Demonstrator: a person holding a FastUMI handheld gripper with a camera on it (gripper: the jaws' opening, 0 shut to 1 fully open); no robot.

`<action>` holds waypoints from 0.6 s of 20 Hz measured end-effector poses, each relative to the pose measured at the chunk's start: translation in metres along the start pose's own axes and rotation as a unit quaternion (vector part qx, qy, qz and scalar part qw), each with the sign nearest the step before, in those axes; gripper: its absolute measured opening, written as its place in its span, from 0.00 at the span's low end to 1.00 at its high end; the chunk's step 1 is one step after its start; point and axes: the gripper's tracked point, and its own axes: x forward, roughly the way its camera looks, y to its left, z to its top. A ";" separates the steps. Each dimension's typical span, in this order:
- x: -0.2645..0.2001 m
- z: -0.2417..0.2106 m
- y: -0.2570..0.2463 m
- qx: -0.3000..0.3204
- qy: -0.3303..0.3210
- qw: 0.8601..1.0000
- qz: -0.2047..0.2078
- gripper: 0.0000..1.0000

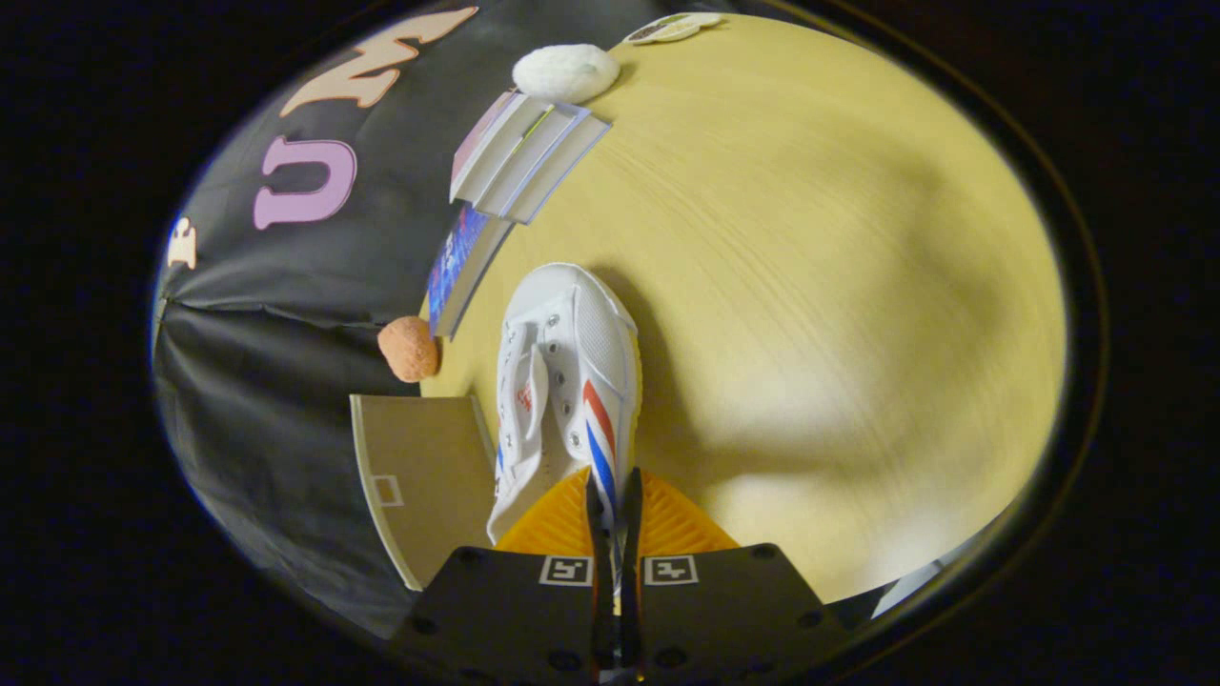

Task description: Open the storage box then place both shoes into the box .Put the left shoe in first, then the right shoe, with the right side of both shoes facing outward in a uniform manner.

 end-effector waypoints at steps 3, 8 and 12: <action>-0.001 -0.009 0.038 0.026 0.004 0.999 0.046 0.05; -0.021 -0.029 0.123 -0.012 0.012 0.994 0.110 0.05; -0.027 -0.072 0.203 -0.052 0.045 0.986 0.151 0.05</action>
